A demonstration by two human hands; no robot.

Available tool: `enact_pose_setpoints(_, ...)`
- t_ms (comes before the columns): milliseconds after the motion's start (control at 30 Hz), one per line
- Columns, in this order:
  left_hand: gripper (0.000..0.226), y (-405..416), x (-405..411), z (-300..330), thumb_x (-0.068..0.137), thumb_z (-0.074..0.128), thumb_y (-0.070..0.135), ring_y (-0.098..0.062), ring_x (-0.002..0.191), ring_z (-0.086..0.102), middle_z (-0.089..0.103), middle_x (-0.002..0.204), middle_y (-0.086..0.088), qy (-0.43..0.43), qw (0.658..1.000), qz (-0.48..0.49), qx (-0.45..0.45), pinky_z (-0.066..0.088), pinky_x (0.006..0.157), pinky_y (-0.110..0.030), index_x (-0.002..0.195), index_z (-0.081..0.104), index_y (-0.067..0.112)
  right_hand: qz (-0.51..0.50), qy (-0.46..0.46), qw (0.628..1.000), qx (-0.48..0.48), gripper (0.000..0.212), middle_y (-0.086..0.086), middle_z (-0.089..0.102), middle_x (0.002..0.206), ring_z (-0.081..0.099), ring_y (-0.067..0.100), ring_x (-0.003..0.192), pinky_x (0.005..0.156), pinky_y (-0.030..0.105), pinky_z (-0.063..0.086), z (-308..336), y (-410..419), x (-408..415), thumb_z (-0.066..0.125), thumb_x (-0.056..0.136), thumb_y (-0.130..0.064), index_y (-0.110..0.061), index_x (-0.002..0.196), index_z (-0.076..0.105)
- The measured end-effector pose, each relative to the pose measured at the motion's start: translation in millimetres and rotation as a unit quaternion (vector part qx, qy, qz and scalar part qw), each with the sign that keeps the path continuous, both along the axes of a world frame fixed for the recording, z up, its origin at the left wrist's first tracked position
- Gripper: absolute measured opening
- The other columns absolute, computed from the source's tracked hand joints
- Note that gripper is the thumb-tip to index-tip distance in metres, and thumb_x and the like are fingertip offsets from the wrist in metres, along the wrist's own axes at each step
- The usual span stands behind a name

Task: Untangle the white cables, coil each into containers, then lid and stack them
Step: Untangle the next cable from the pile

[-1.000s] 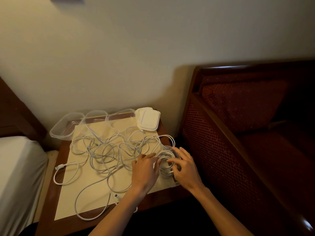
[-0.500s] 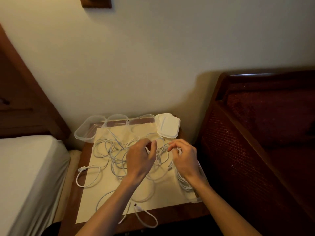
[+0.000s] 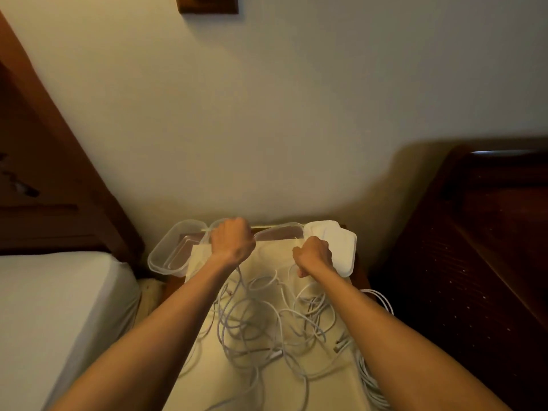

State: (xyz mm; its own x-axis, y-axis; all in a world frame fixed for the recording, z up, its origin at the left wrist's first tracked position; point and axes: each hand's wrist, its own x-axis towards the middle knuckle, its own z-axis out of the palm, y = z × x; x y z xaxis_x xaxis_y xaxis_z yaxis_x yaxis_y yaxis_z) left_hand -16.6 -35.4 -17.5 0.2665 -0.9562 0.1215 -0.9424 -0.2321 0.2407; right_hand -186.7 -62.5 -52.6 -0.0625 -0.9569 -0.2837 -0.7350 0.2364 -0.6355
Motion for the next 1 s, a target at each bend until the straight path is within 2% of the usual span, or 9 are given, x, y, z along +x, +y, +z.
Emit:
enact_pose_setpoints(100, 0.028, -34, -5, -10, 0.087, 0.050, 0.018, -0.032, 0.110, 0.054, 0.062, 0.115, -0.010, -0.101, 0.989, -0.067, 0.081, 0.044, 0.085, -0.041, 0.111, 0.065, 0.013, -0.013, -0.003, 1.000, 0.010, 0.025, 0.014, 0.072, 0.092, 0.058, 0.015, 0.038, 0.039, 0.017, 0.035, -11, -12, 5, 0.054, 0.097, -0.020, -0.002, 0.111, 0.063)
enact_pose_setpoints(167, 0.032, -48, -10, -18, 0.090, 0.047, 0.020, -0.031, 0.121, 0.045, 0.057, 0.125, -0.009, -0.148, 0.976, -0.089, 0.134, 0.036, 0.097, -0.045, 0.120, 0.059, 0.014, -0.024, -0.012, 1.000, 0.012, 0.028, 0.013, 0.073, 0.090, 0.057, 0.013, 0.037, 0.036, 0.017, 0.032, -17, -16, 8, 0.056, 0.097, -0.022, -0.001, 0.113, 0.063)
enact_pose_setpoints(300, 0.031, -58, -21, -26, 0.090, 0.044, 0.016, -0.031, 0.124, 0.042, 0.058, 0.126, -0.010, -0.164, 0.967, -0.088, 0.176, 0.032, 0.101, -0.048, 0.116, 0.060, 0.012, -0.077, -0.049, 0.995, 0.029, 0.027, 0.006, 0.063, 0.065, 0.061, 0.015, 0.047, 0.049, 0.020, 0.047, -19, -21, 8, 0.067, 0.090, -0.015, 0.004, 0.109, 0.064)
enact_pose_setpoints(400, 0.028, -59, -25, -23, 0.089, 0.046, 0.013, -0.031, 0.123, 0.044, 0.060, 0.123, -0.012, -0.145, 0.970, -0.076, 0.180, 0.032, 0.100, -0.048, 0.112, 0.062, 0.011, -0.105, -0.079, 0.991, 0.038, 0.027, 0.016, 0.071, 0.099, 0.058, 0.018, 0.051, 0.034, 0.011, 0.037, -17, -23, 6, 0.070, 0.086, -0.006, 0.003, 0.111, 0.065)
enact_pose_setpoints(500, 0.024, -59, -27, -12, 0.092, 0.046, 0.018, -0.032, 0.120, 0.045, 0.061, 0.120, -0.012, -0.108, 0.976, -0.066, 0.177, 0.032, 0.100, -0.047, 0.109, 0.062, 0.011, -0.111, -0.125, 0.986, 0.002, 0.011, 0.018, 0.070, 0.103, 0.067, 0.020, 0.049, 0.029, 0.010, 0.032, -15, -25, 2, 0.061, 0.090, -0.005, -0.010, 0.098, 0.067)
enact_pose_setpoints(600, 0.030, -59, -30, 8, 0.096, 0.047, 0.034, -0.034, 0.117, 0.050, 0.062, 0.116, -0.011, -0.063, 0.984, -0.059, 0.153, 0.033, 0.098, -0.046, 0.106, 0.063, 0.011, -0.116, -0.152, 0.980, -0.055, 0.015, 0.014, 0.065, 0.105, 0.066, 0.017, 0.043, 0.038, 0.012, 0.041, -2, -26, -7, 0.056, 0.088, -0.007, -0.020, 0.082, 0.056)
enact_pose_setpoints(667, 0.028, -60, -31, 22, 0.095, 0.049, 0.033, -0.034, 0.114, 0.053, 0.063, 0.116, -0.012, -0.052, 0.991, -0.055, 0.110, 0.034, 0.097, -0.045, 0.104, 0.064, 0.011, -0.107, -0.172, 0.975, -0.092, 0.015, 0.014, 0.064, 0.104, 0.065, 0.015, 0.042, 0.043, 0.017, 0.048, 12, -25, -14, 0.055, 0.085, -0.006, -0.021, 0.081, 0.054)
enact_pose_setpoints(833, 0.030, -32, -42, 64, 0.096, 0.054, 0.030, -0.032, 0.100, 0.062, 0.066, 0.112, -0.010, 0.017, 0.996, -0.074, -0.038, 0.048, 0.080, -0.038, 0.110, 0.069, 0.007, -0.030, -0.176, 0.965, -0.194, 0.012, 0.007, 0.064, 0.069, 0.066, 0.017, 0.050, 0.061, 0.036, 0.058, 61, -6, -43, 0.062, 0.084, -0.010, -0.014, 0.080, 0.052)
enact_pose_setpoints(1000, 0.023, 48, -67, 94, 0.088, 0.057, 0.019, -0.036, 0.067, 0.062, 0.065, 0.065, -0.010, 0.067, 0.984, -0.108, -0.127, 0.041, 0.056, -0.032, 0.071, 0.069, 0.010, 0.013, -0.165, 0.950, -0.266, 0.012, -0.004, 0.052, 0.062, 0.054, 0.021, 0.062, 0.062, 0.044, 0.053, 94, 44, -89, 0.065, 0.080, -0.016, -0.018, 0.082, 0.053)
